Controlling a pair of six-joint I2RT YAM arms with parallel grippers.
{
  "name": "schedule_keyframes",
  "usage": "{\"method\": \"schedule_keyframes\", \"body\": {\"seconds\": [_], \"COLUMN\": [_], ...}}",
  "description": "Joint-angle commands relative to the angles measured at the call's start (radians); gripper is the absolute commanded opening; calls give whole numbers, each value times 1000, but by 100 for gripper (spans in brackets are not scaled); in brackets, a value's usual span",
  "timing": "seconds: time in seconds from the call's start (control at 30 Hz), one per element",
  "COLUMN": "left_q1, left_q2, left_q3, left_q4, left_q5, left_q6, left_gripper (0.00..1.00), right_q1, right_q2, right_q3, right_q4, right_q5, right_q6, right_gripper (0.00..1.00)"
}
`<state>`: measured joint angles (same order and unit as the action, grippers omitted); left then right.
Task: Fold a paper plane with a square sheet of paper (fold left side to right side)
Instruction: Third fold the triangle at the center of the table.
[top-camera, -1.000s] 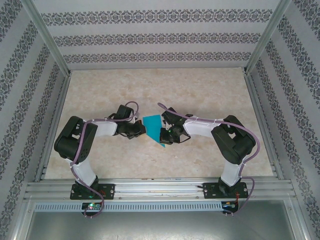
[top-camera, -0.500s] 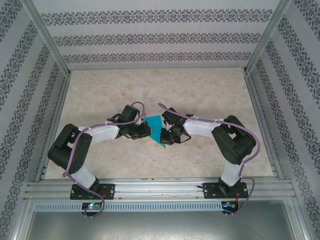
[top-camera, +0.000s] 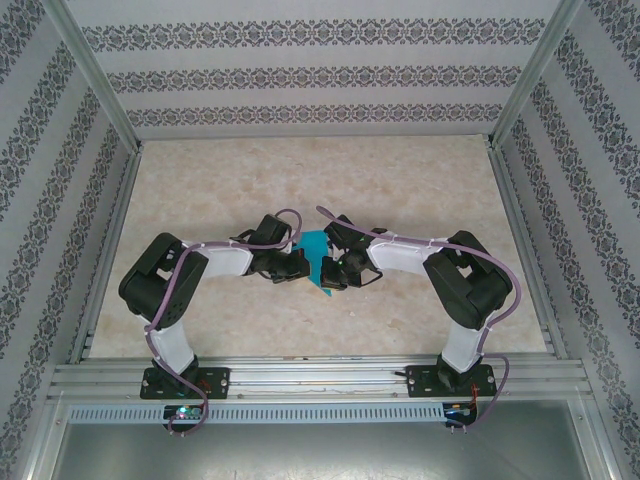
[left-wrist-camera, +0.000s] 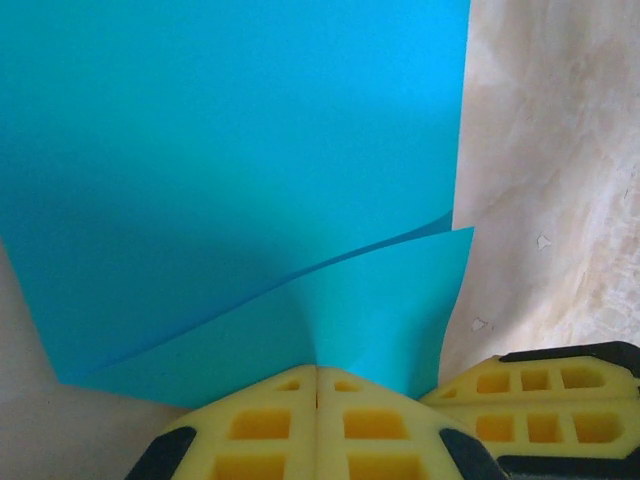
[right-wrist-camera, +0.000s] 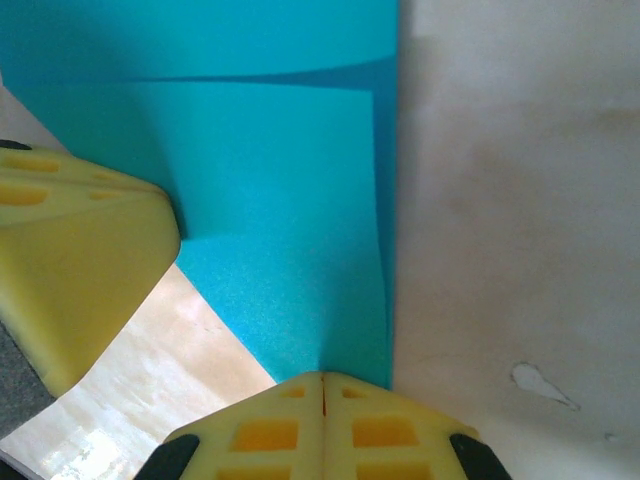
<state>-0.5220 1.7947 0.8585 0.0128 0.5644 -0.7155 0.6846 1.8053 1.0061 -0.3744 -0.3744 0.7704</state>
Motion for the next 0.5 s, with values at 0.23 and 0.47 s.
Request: {"method": "schedule_keyframes", "body": {"seconds": [0.23, 0.47], "left_q1": [-3, -16], "left_q2": [17, 23], "left_q3": [-15, 7], "left_q4": [-86, -148], "left_q5": [-81, -98], "left_q6": [28, 42], "left_gripper": [2, 0], "right_q1": [-17, -22], "right_q2": [-4, -78], "right_q3": [-9, -63], "right_q4": [-92, 95], "right_q5": [13, -115], "right_q6": [-25, 78], "right_gripper": [0, 0]}}
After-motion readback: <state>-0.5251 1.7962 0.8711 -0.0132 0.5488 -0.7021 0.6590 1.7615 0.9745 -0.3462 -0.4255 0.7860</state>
